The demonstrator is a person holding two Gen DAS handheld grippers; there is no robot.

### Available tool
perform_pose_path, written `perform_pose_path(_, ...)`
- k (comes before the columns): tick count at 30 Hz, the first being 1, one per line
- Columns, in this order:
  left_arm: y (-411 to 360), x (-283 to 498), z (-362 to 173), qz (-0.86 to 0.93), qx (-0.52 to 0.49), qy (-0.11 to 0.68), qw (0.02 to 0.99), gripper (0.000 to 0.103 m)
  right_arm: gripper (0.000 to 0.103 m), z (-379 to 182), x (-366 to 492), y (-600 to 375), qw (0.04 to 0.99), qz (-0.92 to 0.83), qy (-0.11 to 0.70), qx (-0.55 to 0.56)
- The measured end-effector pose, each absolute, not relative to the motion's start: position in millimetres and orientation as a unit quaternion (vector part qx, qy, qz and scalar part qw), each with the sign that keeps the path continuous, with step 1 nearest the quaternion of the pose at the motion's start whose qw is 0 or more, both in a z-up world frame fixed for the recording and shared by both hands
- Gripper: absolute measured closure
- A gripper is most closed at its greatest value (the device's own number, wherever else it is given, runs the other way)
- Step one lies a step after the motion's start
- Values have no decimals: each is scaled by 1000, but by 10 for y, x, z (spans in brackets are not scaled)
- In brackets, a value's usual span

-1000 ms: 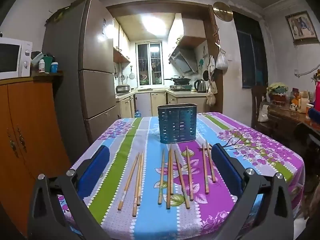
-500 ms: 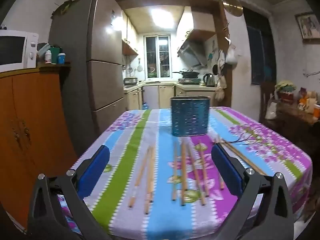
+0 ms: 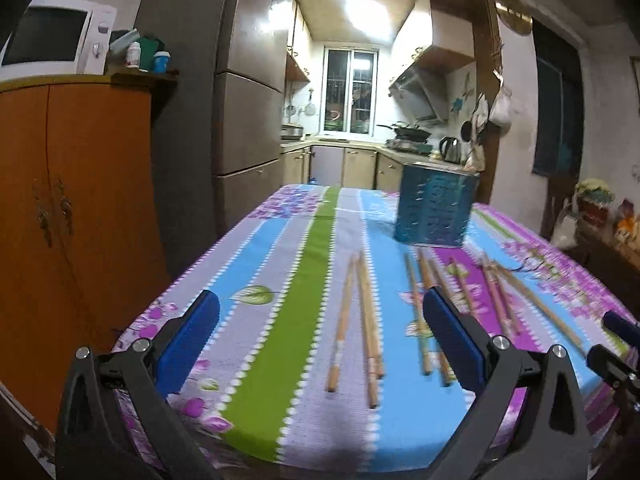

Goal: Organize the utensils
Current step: 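Move both grippers toward the loose wooden chopsticks on the tablecloth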

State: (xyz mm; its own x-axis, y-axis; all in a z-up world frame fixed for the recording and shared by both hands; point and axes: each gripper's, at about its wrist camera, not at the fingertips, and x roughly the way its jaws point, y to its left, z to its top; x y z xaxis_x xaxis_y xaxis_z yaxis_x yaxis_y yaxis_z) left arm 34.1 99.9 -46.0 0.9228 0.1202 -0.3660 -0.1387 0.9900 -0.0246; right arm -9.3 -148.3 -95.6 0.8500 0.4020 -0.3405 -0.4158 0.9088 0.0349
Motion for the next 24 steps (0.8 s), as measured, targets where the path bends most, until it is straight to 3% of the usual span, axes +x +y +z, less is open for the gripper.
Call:
perform_pose_path(14,1029,574,-626,53,9,199,978,5,81,-1402,592,-1254,954,157,255,3)
perform_pose_path(24,1053,701,-681,35,17,200,979,5,81,-1403,645,-1118,961,123,246,-15)
